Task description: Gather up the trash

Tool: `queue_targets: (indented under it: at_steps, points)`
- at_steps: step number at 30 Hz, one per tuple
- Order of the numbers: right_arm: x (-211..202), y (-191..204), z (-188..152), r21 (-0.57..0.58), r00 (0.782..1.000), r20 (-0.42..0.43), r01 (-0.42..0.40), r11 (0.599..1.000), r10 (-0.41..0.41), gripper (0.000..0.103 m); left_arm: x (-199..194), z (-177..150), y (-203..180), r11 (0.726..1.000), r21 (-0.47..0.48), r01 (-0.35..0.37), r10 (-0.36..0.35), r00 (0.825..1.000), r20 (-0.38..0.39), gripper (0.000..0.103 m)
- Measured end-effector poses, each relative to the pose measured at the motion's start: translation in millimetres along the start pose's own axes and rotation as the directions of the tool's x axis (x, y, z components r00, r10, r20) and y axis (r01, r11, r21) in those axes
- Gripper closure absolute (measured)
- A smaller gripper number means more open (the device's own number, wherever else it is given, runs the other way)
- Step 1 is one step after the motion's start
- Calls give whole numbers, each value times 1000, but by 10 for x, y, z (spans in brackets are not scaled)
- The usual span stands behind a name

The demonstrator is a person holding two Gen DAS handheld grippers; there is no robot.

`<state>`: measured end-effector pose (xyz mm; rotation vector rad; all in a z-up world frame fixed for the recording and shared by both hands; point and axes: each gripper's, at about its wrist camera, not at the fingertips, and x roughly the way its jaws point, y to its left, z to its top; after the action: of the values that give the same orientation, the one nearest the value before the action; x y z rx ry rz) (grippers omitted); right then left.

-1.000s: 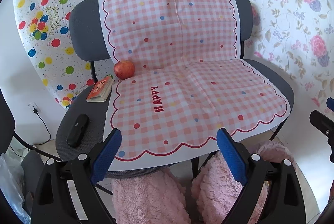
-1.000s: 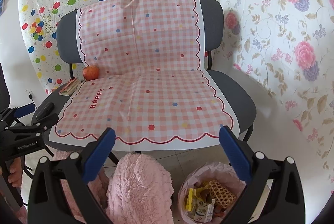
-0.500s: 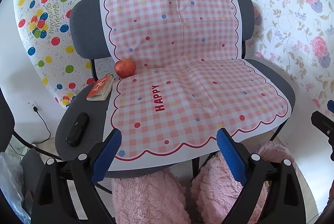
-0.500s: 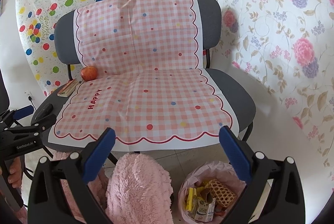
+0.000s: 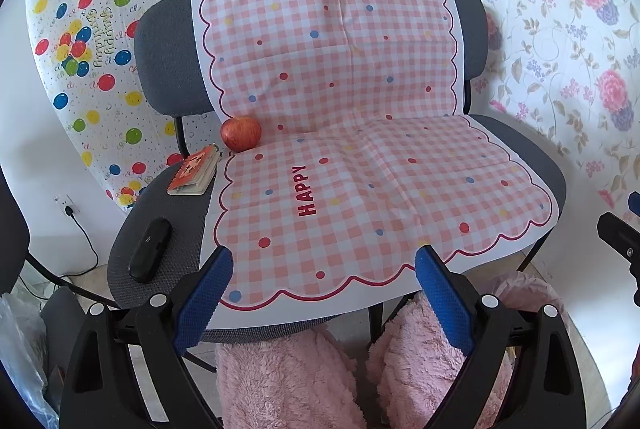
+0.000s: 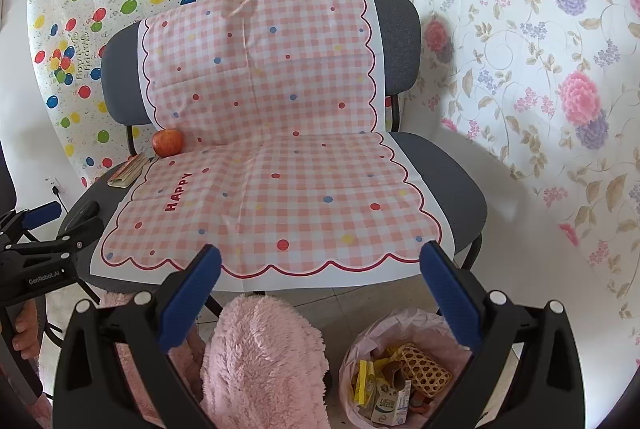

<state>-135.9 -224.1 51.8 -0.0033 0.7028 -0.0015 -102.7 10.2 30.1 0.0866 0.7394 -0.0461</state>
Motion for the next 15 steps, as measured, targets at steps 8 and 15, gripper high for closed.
queue_targets:
  at_steps: [8, 15]
  points:
    - [0, 10, -1, 0, 1000, 1, 0, 1000, 0, 6, 2, -1, -1, 1000, 0, -1, 1, 1000, 0, 11]
    - [4, 5, -2, 0, 1000, 1, 0, 1000, 0, 6, 5, -3, 8, 1000, 1, 0, 0, 1000, -1, 11]
